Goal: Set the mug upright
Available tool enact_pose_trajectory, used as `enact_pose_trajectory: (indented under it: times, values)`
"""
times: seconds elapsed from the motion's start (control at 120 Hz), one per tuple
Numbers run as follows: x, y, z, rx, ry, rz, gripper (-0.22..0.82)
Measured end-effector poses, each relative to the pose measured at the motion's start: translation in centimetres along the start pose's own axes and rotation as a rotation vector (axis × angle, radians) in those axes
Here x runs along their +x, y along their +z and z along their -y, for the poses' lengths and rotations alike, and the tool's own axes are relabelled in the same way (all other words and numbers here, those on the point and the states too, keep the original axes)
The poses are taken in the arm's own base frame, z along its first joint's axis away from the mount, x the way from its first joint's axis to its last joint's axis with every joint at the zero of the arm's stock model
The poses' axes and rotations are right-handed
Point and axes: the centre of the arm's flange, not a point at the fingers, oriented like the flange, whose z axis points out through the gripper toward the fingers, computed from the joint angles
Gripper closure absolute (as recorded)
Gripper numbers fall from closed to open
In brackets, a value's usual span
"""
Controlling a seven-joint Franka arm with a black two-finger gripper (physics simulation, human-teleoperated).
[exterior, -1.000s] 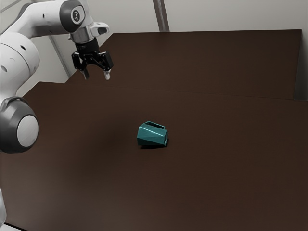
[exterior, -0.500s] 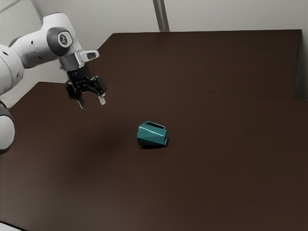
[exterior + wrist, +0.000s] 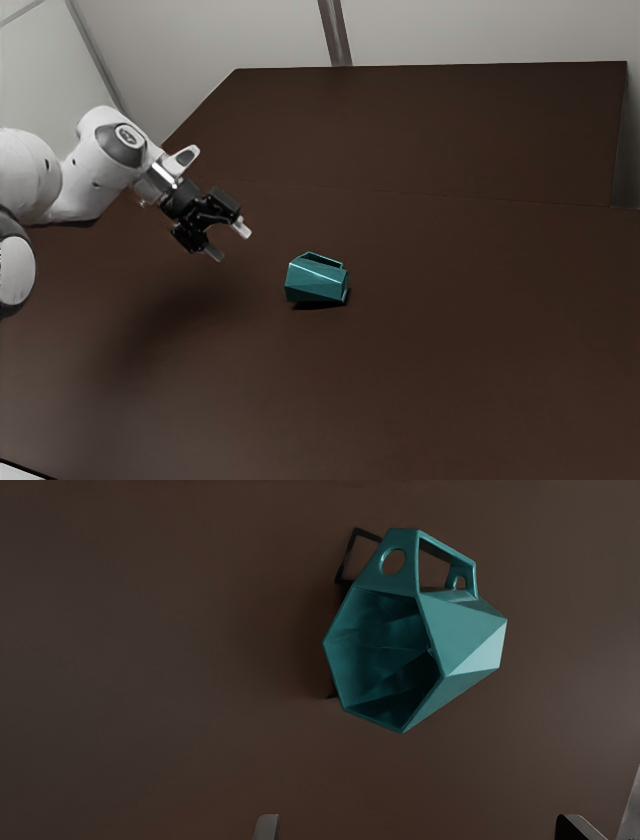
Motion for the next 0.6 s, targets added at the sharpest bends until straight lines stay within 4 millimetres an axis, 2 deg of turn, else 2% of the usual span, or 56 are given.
enact_pose_trajectory:
  times: [0.325,0.6]
  values:
    - [1.8,4.7,1.6,-0.061,0.071,-0.039,0.00]
    - [1.4,7.8,1.7,-0.118,0.109,-0.049,0.00]
